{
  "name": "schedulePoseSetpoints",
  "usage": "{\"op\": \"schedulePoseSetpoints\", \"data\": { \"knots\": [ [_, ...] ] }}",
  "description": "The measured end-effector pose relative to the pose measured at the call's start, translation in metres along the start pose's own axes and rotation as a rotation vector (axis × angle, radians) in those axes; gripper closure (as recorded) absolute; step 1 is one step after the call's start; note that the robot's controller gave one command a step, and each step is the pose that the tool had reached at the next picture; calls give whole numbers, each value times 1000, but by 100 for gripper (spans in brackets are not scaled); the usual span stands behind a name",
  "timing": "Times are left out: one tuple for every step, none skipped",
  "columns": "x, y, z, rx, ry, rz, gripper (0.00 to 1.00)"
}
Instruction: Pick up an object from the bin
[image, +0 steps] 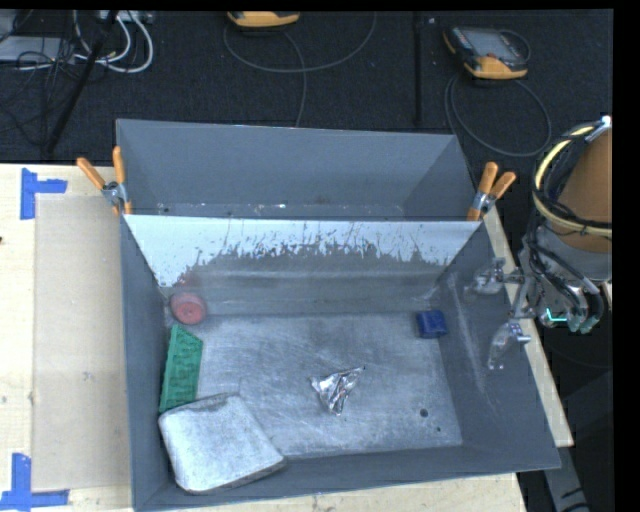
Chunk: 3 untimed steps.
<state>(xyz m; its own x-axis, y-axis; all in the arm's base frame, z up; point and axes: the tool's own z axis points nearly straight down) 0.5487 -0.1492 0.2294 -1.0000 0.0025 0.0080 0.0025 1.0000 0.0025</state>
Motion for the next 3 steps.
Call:
{"op": "schedulePoseSetpoints", "data": {
  "knots": [
    [-40,53,133,-1,-2,34,0],
    [14,127,158,2,-11,-25,0],
    [7,183,157,2,-14,-43,0]
  ]
}}
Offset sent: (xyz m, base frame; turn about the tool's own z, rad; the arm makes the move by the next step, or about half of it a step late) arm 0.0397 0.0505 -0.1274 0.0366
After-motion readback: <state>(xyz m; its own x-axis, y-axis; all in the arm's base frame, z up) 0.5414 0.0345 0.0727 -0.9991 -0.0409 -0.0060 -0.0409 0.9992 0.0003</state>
